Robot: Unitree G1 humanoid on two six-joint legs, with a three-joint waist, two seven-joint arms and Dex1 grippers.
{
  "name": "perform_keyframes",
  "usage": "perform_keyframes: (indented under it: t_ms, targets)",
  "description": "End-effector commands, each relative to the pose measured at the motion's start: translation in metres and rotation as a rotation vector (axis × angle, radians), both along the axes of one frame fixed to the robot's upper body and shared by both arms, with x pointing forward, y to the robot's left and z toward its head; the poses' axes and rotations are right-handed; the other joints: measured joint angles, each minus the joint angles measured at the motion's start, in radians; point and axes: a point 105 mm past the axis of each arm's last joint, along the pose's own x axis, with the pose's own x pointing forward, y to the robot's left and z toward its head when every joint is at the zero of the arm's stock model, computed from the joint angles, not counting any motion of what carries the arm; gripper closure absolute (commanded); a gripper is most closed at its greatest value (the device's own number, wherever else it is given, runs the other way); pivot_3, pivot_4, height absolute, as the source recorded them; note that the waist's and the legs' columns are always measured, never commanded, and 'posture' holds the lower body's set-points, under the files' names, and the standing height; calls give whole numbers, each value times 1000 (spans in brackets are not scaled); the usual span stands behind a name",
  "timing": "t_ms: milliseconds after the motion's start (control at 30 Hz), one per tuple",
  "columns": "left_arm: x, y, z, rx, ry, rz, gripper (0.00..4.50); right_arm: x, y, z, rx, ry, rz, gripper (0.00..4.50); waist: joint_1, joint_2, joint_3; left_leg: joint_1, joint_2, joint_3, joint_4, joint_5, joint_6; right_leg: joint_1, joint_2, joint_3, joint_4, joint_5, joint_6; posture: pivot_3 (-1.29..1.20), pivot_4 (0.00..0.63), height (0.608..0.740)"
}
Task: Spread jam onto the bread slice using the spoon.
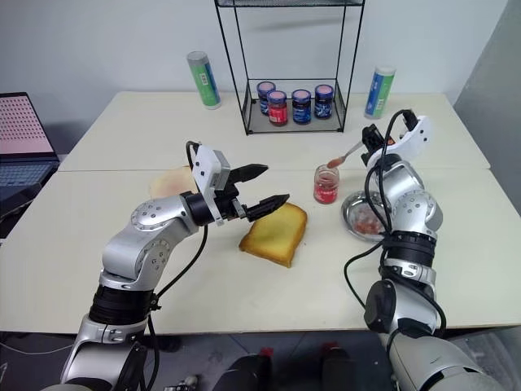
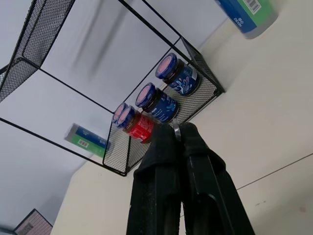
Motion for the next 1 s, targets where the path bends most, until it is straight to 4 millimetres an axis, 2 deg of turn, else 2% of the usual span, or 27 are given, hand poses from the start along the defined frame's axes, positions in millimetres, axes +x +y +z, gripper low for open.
perform_keyframes:
  t_ms: [33, 133, 300, 433, 533, 667, 767, 900, 1000]
  targets:
    - [-2, -1, 13, -5, -57, -15, 0, -5, -5, 27, 61, -82, -3, 4464, 0, 0, 0, 0, 0, 0, 0, 0, 0, 0, 0, 0, 0, 0, 0, 0, 150, 740]
    - [-2, -1, 15, -6, -61, -21, 0, -8, -3, 32, 121, -97, 29, 4464, 0, 0, 0, 0, 0, 0, 0, 0, 0, 0, 0, 0, 0, 0, 0, 0, 150, 740]
    - [-3, 4, 15, 5, -75, -19, 0, -28, 18, 52, 136, -169, 172, 4464, 0, 1, 1, 0, 0, 0, 0, 0, 0, 0, 0, 0, 0, 0, 0, 0, 150, 740]
    - [-15, 19, 9, 39, -57, -32, 0, -51, 52, 62, 106, -207, 308, 4464, -6, 1, 0, 0, 0, 0, -1, 0, 1, 0, 0, 0, 0, 0, 0, 0, 150, 740]
    - [-35, 36, -4, 59, 4, -36, 0, -66, 75, 56, 74, -201, 376, 4464, -15, 2, 0, 0, 1, -1, -2, -1, 2, -1, 0, 0, 0, 0, 0, 0, 150, 740]
    - [-59, 54, -20, 59, 74, 6, 0, -80, 100, 36, -15, -177, 446, 4464, -16, 3, 1, 0, 1, -2, -2, -2, 3, -1, 0, 0, 0, 0, 0, 0, 150, 740]
    - [-71, 59, -28, 57, 103, 33, 0, -85, 108, 26, -46, -165, 464, 4464, -12, 4, 1, 0, 0, -2, -2, -2, 3, -1, 0, 0, 0, 0, 0, 0, 150, 740]
    - [-97, 67, -49, 73, 147, 82, 0, -94, 126, 9, -103, -158, 529, 4464, -3, 4, 1, 1, 1, -1, -2, -2, 4, 0, 0, 0, -1, 0, 0, 0, 150, 740]
    - [-107, 68, -56, 70, 142, 118, 0, -94, 131, -8, -176, -139, 544, 4464, 1, 4, 1, 1, 1, -1, -3, -3, 4, -1, 0, 1, -1, -1, -1, 0, 150, 740]
